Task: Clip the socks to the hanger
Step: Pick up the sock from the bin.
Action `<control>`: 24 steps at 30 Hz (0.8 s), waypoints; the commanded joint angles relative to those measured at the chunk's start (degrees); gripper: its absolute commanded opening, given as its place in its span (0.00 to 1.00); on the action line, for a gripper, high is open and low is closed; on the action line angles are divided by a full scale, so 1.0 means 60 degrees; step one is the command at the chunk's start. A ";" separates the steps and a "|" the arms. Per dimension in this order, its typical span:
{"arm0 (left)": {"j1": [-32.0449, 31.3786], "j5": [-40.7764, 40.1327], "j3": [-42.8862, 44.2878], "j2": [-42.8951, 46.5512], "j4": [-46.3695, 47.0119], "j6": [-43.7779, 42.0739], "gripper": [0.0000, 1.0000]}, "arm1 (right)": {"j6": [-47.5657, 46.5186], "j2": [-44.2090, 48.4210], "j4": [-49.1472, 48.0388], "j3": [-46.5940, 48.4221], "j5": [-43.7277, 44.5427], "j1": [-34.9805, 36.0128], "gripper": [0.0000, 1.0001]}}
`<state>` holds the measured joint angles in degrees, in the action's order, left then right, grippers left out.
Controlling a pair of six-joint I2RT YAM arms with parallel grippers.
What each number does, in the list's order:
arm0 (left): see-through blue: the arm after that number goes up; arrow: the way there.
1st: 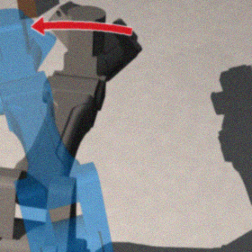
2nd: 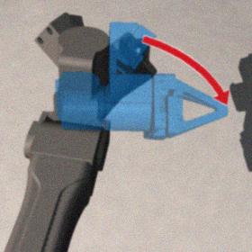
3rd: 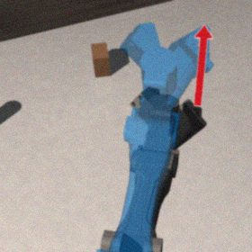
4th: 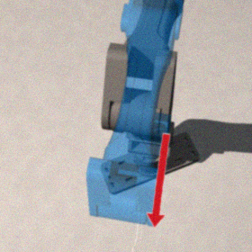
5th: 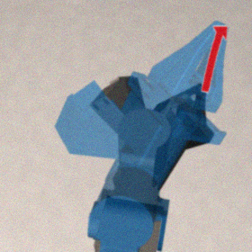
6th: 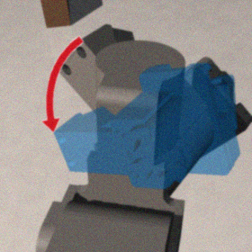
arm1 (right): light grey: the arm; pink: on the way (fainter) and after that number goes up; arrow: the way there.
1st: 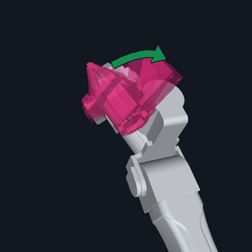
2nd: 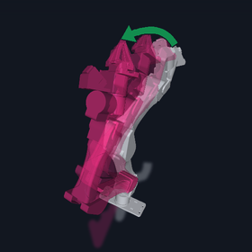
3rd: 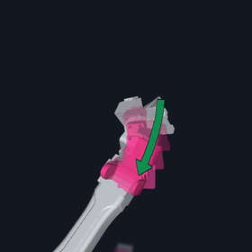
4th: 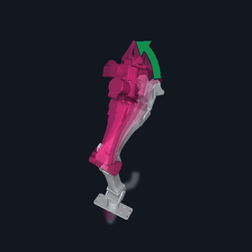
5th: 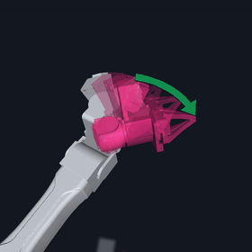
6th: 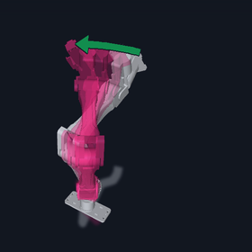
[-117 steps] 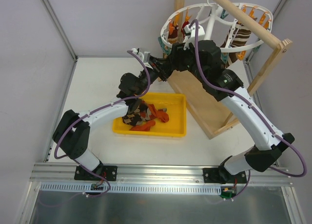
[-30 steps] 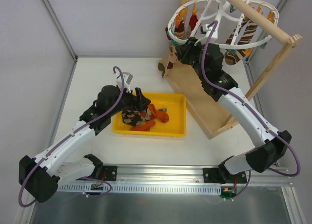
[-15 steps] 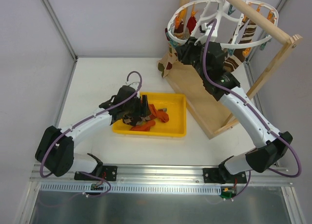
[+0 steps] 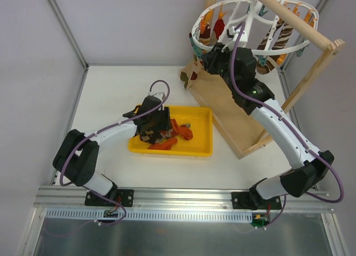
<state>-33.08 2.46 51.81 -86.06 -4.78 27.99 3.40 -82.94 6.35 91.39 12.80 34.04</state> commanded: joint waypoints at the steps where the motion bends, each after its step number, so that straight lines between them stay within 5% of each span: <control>1: -0.0155 -0.0117 0.0329 -0.0377 0.0356 0.0038 0.47 | -0.0273 0.0185 -0.0047 0.0412 -0.0141 -0.0034 0.01; 5: -0.0170 -0.0029 0.0417 -0.0729 0.0488 0.0067 0.27 | -0.0273 0.0097 -0.0033 0.0514 -0.0111 -0.0049 0.01; 8: -0.0170 -0.0160 0.0461 -0.0672 0.0561 0.0023 0.00 | -0.0274 0.0068 0.0026 0.0559 -0.0112 -0.0034 0.01; 18: -0.0082 -0.1830 0.0212 0.3717 0.0386 -0.1454 0.00 | -0.0274 0.0243 0.0099 0.0456 0.0079 -0.0049 0.01; 24: -0.0082 -0.1116 0.0374 0.4937 -0.0214 -0.1764 0.00 | -0.0142 0.0244 0.0128 0.0383 0.0050 -0.0049 0.01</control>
<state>-33.69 -5.98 53.52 -57.12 -3.27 20.21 2.79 -82.94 7.53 92.05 13.10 33.98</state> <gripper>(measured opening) 0.021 0.272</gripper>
